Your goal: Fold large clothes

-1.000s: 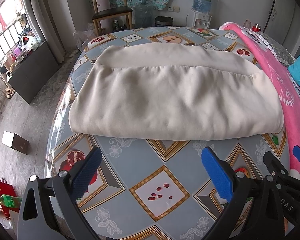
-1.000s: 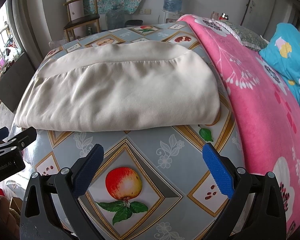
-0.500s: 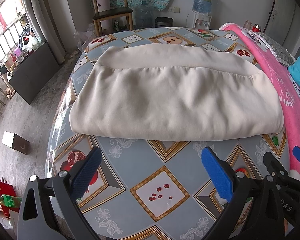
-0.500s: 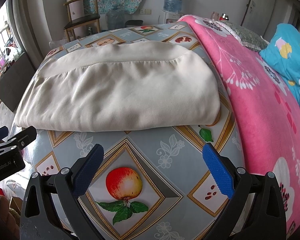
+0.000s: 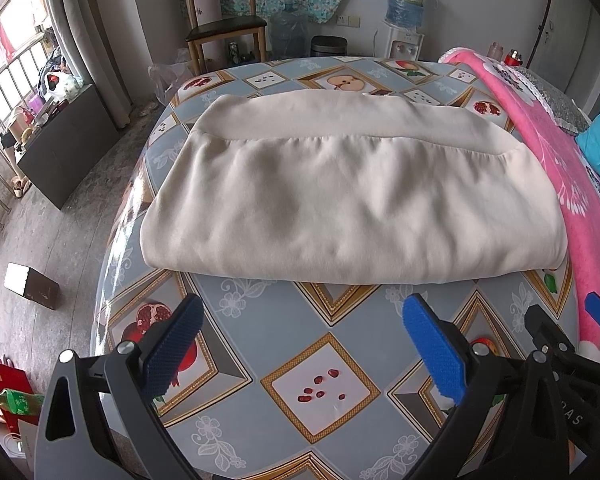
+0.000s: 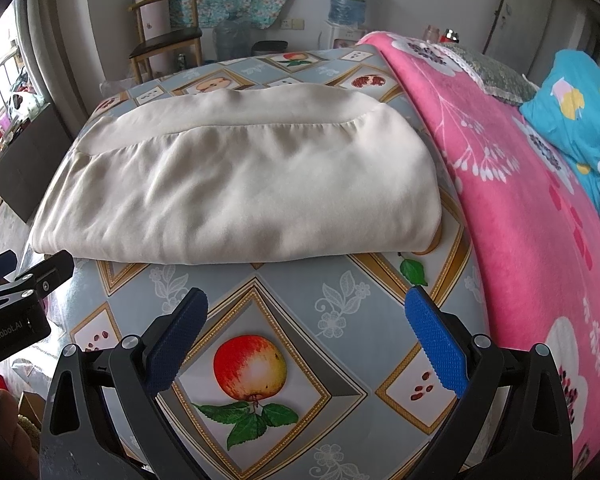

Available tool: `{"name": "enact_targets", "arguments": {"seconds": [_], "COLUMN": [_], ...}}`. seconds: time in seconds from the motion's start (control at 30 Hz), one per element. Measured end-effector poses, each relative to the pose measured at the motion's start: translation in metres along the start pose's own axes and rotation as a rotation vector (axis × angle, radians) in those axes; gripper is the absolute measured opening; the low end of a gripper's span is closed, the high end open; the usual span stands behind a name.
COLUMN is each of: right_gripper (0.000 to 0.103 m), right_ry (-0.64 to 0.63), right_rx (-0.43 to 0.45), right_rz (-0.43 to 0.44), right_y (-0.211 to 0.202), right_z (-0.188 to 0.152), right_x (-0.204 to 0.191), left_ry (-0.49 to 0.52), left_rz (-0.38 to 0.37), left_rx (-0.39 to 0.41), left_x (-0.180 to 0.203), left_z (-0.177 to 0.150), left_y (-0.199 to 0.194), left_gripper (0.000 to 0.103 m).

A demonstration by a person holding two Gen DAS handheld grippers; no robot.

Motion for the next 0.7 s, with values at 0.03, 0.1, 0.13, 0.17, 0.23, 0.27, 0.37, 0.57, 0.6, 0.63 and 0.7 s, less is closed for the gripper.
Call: {"name": "enact_targets", "arguments": {"seconds": [0.03, 0.1, 0.13, 0.17, 0.23, 0.27, 0.37, 0.57, 0.6, 0.63, 0.7], "right_gripper": [0.096, 0.096, 0.096, 0.096, 0.096, 0.096, 0.096, 0.096, 0.096, 0.096, 0.096], "right_ry": [-0.001, 0.0, 0.0, 0.0, 0.0, 0.0, 0.0, -0.002, -0.002, -0.003, -0.002], "right_rx": [0.0, 0.0, 0.0, 0.001, 0.0, -0.001, -0.001, -0.002, -0.002, -0.002, -0.002], "right_rz": [0.0, 0.0, 0.0, 0.0, -0.001, -0.001, -0.001, 0.0, -0.001, -0.001, 0.0], "right_y": [-0.0002, -0.0005, -0.0005, -0.0007, -0.0007, -0.0007, -0.0008, -0.0002, -0.0001, 0.0, 0.0002], "right_z": [-0.0002, -0.0003, -0.0003, -0.0005, -0.0006, -0.0007, -0.0006, -0.0001, -0.0001, -0.0001, 0.0001], "right_x": [0.0005, -0.0002, -0.0001, 0.0005, -0.0002, -0.0001, -0.0004, -0.0004, -0.0004, -0.0001, -0.0006], "left_ry": [-0.001, 0.0, -0.001, -0.001, -0.001, -0.001, 0.0, 0.0, -0.001, -0.001, -0.001], "left_rz": [0.0, 0.0, 0.0, -0.001, 0.0, -0.001, 0.0, 0.0, 0.0, 0.0, 0.0], "left_rx": [0.0, 0.0, 0.0, 0.0, 0.0, 0.0, 0.0, 0.0, 0.0, 0.0, 0.0], "left_x": [-0.0001, 0.0, -0.0002, 0.0, -0.0001, 0.0, -0.0002, 0.0001, 0.0003, 0.0003, 0.0], "left_z": [0.0006, 0.0001, 0.0004, -0.0002, 0.0003, -0.0005, 0.0001, -0.0006, -0.0009, -0.001, -0.0004], "left_y": [-0.0004, -0.0004, -0.0005, -0.0003, -0.0004, -0.0001, -0.0003, 0.0002, 0.0004, 0.0004, 0.0], "left_gripper": [0.098, 0.098, 0.098, 0.098, 0.098, 0.098, 0.098, 0.098, 0.098, 0.098, 0.098]}}
Point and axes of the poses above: each gripper's, at about its wrist camera, not at the fingertips, and y roughly the way its jaws point, x to its right, z to its top, the point moved 3 cm from there along y, roughly the way its jaws point, and after that the axes turned 14 degrees about -x, right-handed, at the moved point
